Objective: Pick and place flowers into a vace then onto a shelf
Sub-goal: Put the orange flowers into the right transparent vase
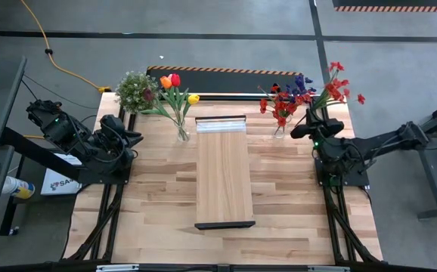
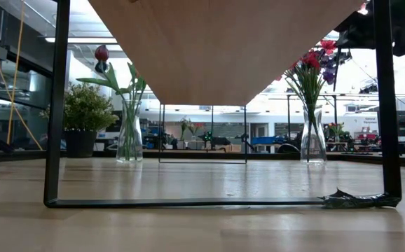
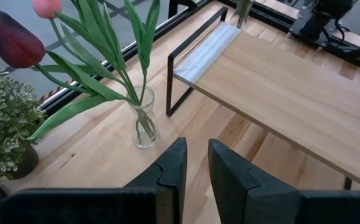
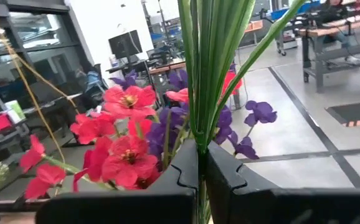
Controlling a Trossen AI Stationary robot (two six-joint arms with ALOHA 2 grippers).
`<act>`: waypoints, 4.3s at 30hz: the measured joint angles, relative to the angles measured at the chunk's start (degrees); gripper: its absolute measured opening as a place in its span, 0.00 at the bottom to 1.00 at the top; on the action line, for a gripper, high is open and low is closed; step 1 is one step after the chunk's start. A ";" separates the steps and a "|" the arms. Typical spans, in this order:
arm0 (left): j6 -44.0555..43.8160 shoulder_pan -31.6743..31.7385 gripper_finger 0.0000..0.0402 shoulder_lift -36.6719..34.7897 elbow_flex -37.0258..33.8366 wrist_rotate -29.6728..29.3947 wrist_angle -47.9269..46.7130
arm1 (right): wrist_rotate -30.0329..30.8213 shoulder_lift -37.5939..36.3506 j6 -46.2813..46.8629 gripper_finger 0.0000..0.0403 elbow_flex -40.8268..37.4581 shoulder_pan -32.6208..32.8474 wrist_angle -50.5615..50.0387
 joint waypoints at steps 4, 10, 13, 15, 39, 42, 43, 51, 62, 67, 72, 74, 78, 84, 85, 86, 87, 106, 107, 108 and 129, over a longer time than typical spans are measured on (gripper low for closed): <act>0.02 0.00 0.25 0.01 0.00 -0.92 -0.09 | -0.02 0.88 3.04 0.00 0.00 -2.49 0.00; 0.03 0.00 0.25 0.02 0.00 -1.40 -0.11 | -0.05 4.30 9.45 0.00 0.00 -6.78 0.80; 0.02 0.01 0.25 0.00 0.00 -1.49 -0.11 | -0.12 7.03 10.02 0.00 0.00 -8.62 3.76; 0.03 0.01 0.25 0.00 0.00 -1.49 -0.09 | -0.14 8.87 9.99 0.00 0.00 -9.87 6.36; 0.02 0.00 0.25 0.00 0.00 -1.46 0.26 | -0.09 20.33 11.50 0.00 0.00 -15.33 12.23; 0.01 0.01 0.25 0.01 0.00 -1.46 0.26 | -0.07 21.99 11.57 0.00 0.00 -15.76 14.06; 0.02 0.01 0.25 0.01 0.00 -1.46 0.26 | -0.11 22.41 11.57 0.00 0.00 -15.75 14.52; 0.02 0.00 0.25 0.02 0.00 -1.46 0.26 | -0.44 24.44 11.57 0.02 0.00 -15.75 16.51; 0.17 0.00 0.25 0.02 0.00 -1.44 0.26 | -2.03 24.34 11.24 0.06 0.00 -15.75 16.55; 0.24 0.00 0.25 0.01 0.00 -1.44 0.26 | -2.28 24.33 11.14 0.09 0.00 -15.69 16.55; 0.24 0.00 0.25 0.01 0.00 -1.44 0.26 | -3.80 24.33 11.13 0.12 0.00 -15.60 16.55; 0.24 0.01 0.25 0.01 0.00 -1.44 0.26 | -4.33 24.33 11.14 0.14 0.00 -15.60 16.55; 0.24 0.00 0.25 0.00 0.00 -1.44 0.24 | -4.99 24.08 11.14 0.19 0.00 -15.60 16.55; 0.24 0.01 0.25 0.01 0.00 -1.42 0.26 | -7.60 21.90 9.91 0.28 0.00 -15.60 16.53; 0.24 0.01 0.25 0.01 0.00 -1.42 0.25 | -8.48 21.41 8.95 0.29 0.00 -15.60 16.54; 0.22 0.00 0.25 0.02 0.00 -1.42 0.26 | -9.54 20.89 8.02 0.30 0.00 -15.60 16.54; 0.24 0.02 0.25 0.00 0.00 -1.42 0.26 | -10.67 20.30 6.97 0.32 0.00 -15.60 16.53; 0.22 0.00 0.25 0.00 0.00 -1.42 0.26 | -21.84 7.39 -5.28 0.43 0.00 -15.60 16.48; 0.22 0.02 0.25 0.02 0.00 -1.42 0.26 | -22.61 7.07 -5.43 0.44 -0.02 -15.60 16.27; 0.22 0.00 0.25 0.01 0.00 -1.42 0.26 | -23.60 6.91 -5.41 0.44 -0.02 -15.60 15.81; 0.22 0.01 0.25 0.02 0.00 -1.43 0.26 | -38.17 6.73 -1.81 0.49 -0.02 -15.58 1.75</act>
